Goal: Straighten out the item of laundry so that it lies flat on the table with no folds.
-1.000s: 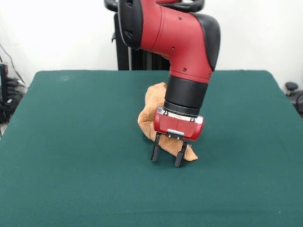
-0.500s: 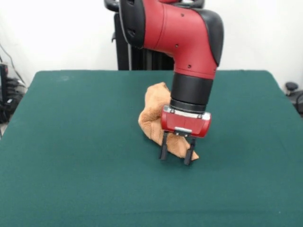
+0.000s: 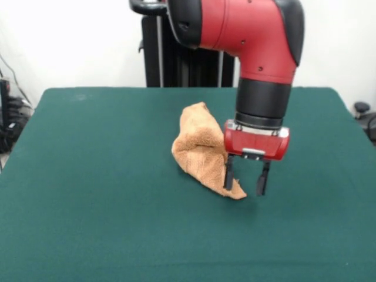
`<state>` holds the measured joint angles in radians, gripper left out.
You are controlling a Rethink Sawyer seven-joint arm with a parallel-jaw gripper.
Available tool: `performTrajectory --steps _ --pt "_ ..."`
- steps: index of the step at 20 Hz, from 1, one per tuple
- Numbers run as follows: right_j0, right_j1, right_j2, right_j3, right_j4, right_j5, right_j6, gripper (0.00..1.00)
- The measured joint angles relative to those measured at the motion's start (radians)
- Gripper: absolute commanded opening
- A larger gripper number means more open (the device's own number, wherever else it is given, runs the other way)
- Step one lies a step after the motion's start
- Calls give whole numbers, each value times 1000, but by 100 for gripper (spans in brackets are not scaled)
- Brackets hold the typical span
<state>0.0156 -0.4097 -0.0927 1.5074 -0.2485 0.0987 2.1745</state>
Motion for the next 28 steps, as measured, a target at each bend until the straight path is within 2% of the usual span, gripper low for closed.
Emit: performTrajectory --steps 13,28 --pt "-10 -37 32 7 -9 14 0 100" --pt "49 62 -34 1 -134 -24 0 100"
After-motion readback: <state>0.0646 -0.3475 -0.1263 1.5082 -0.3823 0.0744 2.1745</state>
